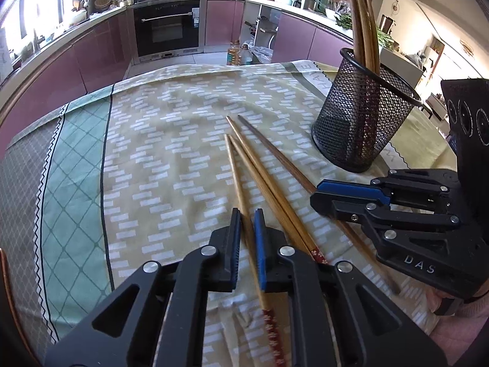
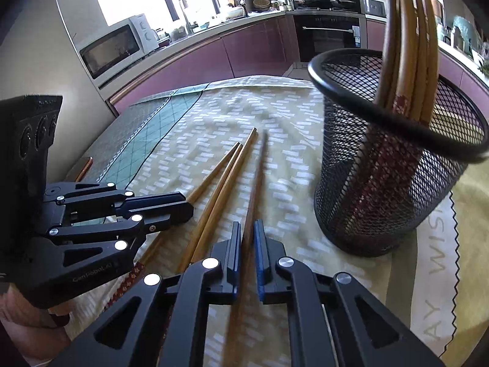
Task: Organize utensils
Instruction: 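Close the left gripper on a wooden chopstick while the right gripper grasps another, then raise the left gripper's chopstick upright over the mesh cup while the right gripper does likewise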
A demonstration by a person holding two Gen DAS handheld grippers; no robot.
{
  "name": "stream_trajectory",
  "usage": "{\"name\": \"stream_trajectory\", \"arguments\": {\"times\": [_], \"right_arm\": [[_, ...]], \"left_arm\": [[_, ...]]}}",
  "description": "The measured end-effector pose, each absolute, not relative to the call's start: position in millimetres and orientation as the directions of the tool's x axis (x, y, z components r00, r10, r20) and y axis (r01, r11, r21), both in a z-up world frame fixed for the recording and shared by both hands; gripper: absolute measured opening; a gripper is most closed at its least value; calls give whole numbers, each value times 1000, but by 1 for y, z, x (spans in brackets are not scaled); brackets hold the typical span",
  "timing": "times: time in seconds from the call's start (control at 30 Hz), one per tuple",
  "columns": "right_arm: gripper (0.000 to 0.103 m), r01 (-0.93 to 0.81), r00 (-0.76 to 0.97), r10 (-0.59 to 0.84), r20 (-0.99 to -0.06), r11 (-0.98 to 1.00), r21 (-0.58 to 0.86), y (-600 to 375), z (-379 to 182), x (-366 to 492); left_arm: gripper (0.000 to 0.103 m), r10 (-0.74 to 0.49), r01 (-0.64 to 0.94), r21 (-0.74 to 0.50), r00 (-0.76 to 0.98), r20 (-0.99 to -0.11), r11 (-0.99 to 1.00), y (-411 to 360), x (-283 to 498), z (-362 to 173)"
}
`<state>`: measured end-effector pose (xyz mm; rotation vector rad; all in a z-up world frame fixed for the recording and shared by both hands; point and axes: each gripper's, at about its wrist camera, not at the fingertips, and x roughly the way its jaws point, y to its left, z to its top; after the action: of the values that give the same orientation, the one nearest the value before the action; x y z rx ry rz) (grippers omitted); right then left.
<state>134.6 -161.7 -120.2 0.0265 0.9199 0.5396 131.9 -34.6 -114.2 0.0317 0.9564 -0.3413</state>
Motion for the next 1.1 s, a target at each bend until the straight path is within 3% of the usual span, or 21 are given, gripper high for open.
{"name": "stream_trajectory", "arguments": {"times": [0.5, 1.1], "right_arm": [[6, -489, 489, 586, -646, 797, 353, -187, -90, 110], [6, -550, 527, 635, -564, 761, 344, -202, -61, 87]], "left_arm": [[7, -345, 304, -202, 552, -759, 931, -11, 112, -88], [7, -463, 388, -269, 602, -650, 882, -8, 87, -35]]}}
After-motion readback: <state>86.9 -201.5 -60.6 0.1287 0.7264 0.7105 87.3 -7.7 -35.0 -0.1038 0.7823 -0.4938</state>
